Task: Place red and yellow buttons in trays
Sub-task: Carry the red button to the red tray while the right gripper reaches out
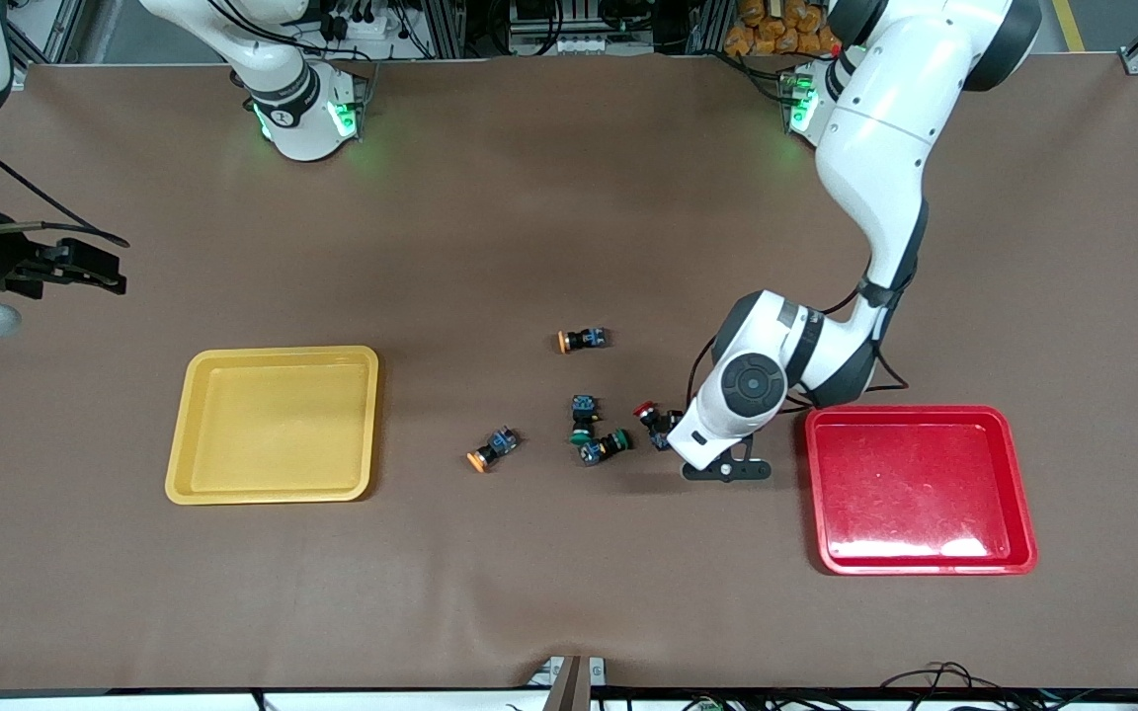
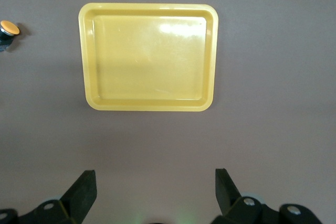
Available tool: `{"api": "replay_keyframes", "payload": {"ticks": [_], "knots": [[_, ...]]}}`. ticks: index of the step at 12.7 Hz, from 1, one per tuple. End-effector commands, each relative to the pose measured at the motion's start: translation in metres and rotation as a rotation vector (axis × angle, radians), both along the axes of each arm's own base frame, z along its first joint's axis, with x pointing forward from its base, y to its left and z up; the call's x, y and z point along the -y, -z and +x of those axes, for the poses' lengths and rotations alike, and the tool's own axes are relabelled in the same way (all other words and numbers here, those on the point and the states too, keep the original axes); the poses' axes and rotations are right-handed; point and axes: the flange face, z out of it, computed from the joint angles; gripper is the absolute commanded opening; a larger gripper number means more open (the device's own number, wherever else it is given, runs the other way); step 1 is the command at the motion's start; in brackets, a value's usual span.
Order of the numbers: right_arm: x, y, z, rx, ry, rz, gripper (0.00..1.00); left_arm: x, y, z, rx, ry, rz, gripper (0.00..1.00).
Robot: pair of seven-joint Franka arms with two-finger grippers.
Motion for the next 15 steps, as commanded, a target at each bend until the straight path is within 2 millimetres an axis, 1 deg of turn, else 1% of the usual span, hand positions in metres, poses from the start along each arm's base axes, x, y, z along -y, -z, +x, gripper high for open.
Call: {"api": "replay_keyframes", "payload": {"ticks": [1,2,3,4,5,6,7,8,9,10,11,13,14,15], "knots": [[0.008,0.003,0.007,-0.003,-0.001,0.014,1.00,0.004,0.003,0.000,0.019,-0.004,0.028,0.71],[0.007,0.005,0.010,0.004,0.007,0.013,1.00,0.003,0.004,-0.001,0.016,-0.020,0.032,0.51],[0.007,0.005,0.012,0.012,0.011,0.014,1.00,0.003,0.003,-0.002,0.013,-0.031,0.034,0.36],[0.001,0.004,0.012,0.014,0.002,0.014,1.00,0.002,0.000,-0.001,0.016,-0.035,0.033,0.22],[-0.004,0.006,0.013,0.014,-0.005,0.017,1.00,0.000,-0.001,0.000,0.012,-0.039,0.037,0.11],[-0.009,0.016,0.020,0.014,-0.007,0.038,1.00,-0.003,-0.003,0.001,-0.001,-0.047,0.048,0.02],[-0.016,0.027,0.030,0.026,0.001,0.075,1.00,-0.008,-0.013,0.004,-0.003,-0.054,0.052,0.00],[-0.018,0.042,0.039,0.026,0.020,0.102,1.00,-0.015,-0.022,0.008,-0.001,-0.065,0.059,0.00],[-0.021,0.061,0.045,-0.002,0.049,0.100,1.00,-0.026,-0.039,0.014,0.010,-0.073,0.062,0.00],[-0.034,0.085,0.052,-0.044,0.116,0.083,1.00,-0.041,-0.056,0.024,0.031,-0.090,0.062,0.00],[-0.051,0.104,0.058,-0.067,0.207,0.060,1.00,-0.059,-0.072,0.033,0.047,-0.107,0.057,0.00],[-0.100,0.132,0.068,-0.062,0.369,0.021,1.00,-0.104,-0.089,0.051,0.064,-0.092,0.047,0.00],[-0.128,0.144,0.073,-0.057,0.460,0.002,1.00,-0.125,-0.091,0.057,0.063,-0.081,0.045,0.00],[-0.148,0.157,0.081,-0.056,0.544,-0.013,1.00,-0.149,-0.091,0.063,0.058,-0.062,0.043,0.00]]}}
